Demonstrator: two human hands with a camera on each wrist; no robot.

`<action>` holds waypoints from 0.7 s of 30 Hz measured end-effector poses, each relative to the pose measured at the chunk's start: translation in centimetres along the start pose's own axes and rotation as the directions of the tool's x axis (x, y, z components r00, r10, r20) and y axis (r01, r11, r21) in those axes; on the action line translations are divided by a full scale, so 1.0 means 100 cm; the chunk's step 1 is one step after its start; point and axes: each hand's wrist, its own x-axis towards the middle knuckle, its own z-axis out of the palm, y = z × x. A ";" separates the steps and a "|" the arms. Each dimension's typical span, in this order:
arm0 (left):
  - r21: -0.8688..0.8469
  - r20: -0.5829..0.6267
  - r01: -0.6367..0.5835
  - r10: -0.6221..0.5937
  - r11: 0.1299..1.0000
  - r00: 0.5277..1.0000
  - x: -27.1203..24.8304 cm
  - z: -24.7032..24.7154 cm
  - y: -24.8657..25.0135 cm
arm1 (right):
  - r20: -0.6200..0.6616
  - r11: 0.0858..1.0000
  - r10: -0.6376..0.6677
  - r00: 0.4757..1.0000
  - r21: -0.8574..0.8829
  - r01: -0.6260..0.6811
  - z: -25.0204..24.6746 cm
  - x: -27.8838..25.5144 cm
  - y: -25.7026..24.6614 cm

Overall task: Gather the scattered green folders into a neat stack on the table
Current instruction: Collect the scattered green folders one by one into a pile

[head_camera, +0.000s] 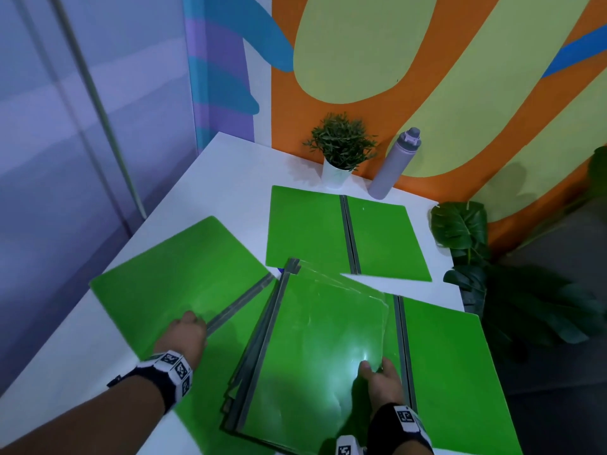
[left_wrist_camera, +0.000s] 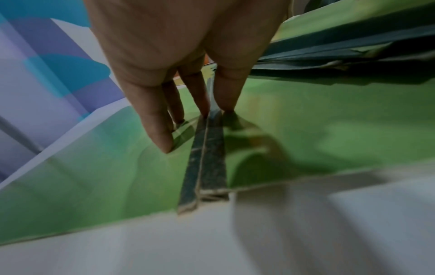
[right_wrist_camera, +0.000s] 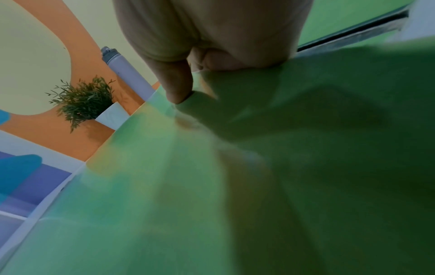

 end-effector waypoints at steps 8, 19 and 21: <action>-0.142 0.008 0.118 -0.118 0.983 0.993 -0.007 -0.010 -0.003 | 0.023 0.993 -0.013 1.000 0.118 0.010 -0.006 -0.008 -0.010; -0.342 -0.541 0.020 -0.214 0.939 0.814 -0.036 -0.185 0.008 | 0.001 0.964 -0.068 0.998 0.257 0.065 -0.016 -0.008 -0.034; -0.470 -0.586 -0.041 -0.276 0.882 0.762 -0.043 -0.190 0.009 | 0.018 0.963 -0.066 0.998 0.262 0.059 -0.010 -0.012 -0.033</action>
